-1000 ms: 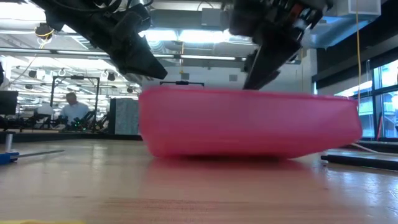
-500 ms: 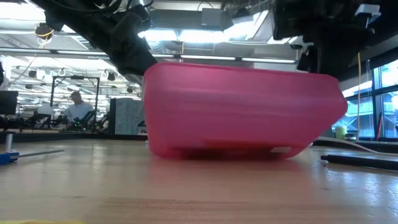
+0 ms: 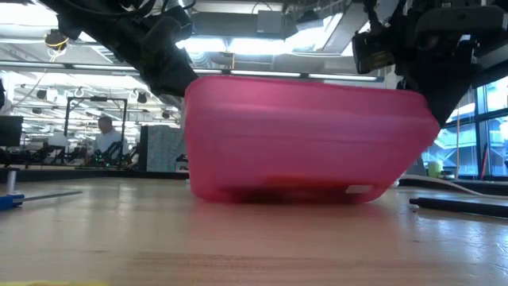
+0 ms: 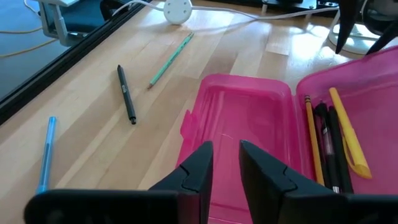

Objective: Pick & place school supplies into a supply box
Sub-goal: Put the bottom black pen into the red supply box

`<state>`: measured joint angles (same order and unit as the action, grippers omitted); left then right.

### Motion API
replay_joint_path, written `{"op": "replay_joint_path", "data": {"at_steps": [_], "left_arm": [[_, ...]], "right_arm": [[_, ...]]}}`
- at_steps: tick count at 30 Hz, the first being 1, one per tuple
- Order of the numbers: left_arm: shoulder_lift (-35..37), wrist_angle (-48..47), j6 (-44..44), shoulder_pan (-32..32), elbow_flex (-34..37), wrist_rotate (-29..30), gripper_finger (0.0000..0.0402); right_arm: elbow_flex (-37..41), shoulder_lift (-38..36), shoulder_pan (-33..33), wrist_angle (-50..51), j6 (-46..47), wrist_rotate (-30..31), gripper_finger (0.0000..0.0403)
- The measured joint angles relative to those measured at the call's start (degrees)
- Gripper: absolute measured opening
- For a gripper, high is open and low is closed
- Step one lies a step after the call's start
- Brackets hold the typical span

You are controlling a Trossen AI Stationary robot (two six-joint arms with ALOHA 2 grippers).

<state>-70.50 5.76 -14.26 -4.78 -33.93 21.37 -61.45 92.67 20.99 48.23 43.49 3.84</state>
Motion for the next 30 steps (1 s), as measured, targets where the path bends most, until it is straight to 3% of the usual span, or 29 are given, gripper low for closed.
{"op": "replay_joint_path", "data": {"at_steps": [14, 30], "left_arm": [[0.0, -0.48, 0.02, 0.0, 0.0, 0.02, 0.0071], [0.0, -0.98, -0.15, 0.0, 0.0, 0.0, 0.007]], "right_arm": [[0.0, 8.49, 0.39, -0.67, -0.11, -0.94, 0.0161], [3.44, 10.67, 0.33, -9.61, -0.23, -3.52, 0.0161]]}}
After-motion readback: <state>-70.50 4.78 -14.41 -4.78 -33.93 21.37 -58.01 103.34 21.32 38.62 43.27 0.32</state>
